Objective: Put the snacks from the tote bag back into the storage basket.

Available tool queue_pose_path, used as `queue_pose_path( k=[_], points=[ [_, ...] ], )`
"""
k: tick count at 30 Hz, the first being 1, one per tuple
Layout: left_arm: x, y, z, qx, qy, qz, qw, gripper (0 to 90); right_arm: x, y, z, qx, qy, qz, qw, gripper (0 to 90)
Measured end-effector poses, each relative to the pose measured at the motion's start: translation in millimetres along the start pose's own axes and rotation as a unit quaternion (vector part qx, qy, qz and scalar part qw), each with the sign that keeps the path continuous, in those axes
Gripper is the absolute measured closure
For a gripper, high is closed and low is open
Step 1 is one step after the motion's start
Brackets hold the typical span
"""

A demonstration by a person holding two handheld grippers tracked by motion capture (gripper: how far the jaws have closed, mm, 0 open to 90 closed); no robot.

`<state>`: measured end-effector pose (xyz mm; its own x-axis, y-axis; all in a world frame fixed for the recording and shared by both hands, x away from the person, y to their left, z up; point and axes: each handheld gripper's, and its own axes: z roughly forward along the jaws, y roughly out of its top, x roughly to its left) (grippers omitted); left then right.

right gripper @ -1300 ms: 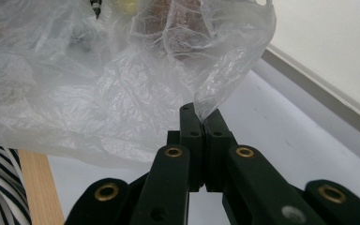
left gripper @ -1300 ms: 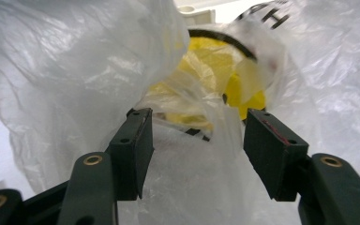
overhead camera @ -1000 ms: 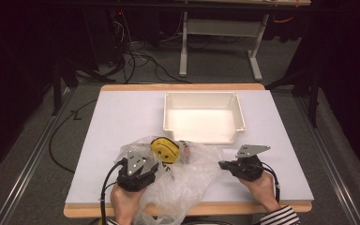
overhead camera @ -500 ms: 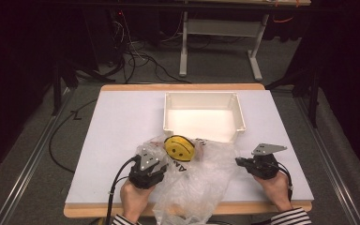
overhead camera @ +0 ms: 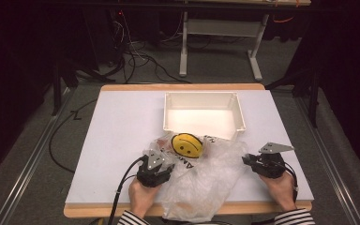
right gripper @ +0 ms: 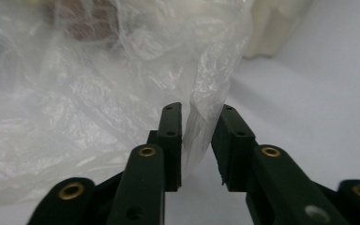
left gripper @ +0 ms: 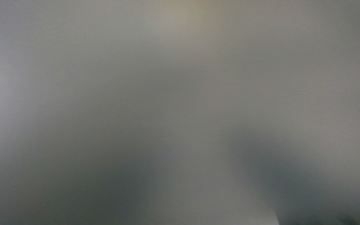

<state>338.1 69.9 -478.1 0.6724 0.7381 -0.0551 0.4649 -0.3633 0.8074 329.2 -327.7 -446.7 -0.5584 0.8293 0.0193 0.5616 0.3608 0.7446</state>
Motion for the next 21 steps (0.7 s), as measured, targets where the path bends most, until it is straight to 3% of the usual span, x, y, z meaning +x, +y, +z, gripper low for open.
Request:
queue_pose_path(
  k=[6,12,16,18,21],
  points=[
    [1.3,-3.3,2.9,-0.004,0.003,-0.005,1.0000,54.2,16.3,9.9,-16.4,-0.029,-0.007,-0.030,0.9991,64.6],
    [2.0,-3.3,3.5,-0.002,0.002,-0.007,1.0000,53.4,41.6,21.7,-30.1,-0.055,0.012,-0.066,0.9962,57.6],
    [2.3,-3.3,3.7,-0.002,0.000,-0.007,1.0000,53.9,65.8,29.2,-18.4,-0.041,0.052,-0.099,0.9928,52.6],
    [2.4,-3.3,3.7,-0.002,-0.001,-0.009,1.0000,54.2,77.4,31.0,-5.1,-0.025,0.081,-0.112,0.9901,50.8],
    [2.5,-3.2,3.4,-0.001,-0.002,-0.009,1.0000,54.4,91.9,31.4,16.7,-0.005,0.102,-0.138,0.9852,49.0]
  ],
)
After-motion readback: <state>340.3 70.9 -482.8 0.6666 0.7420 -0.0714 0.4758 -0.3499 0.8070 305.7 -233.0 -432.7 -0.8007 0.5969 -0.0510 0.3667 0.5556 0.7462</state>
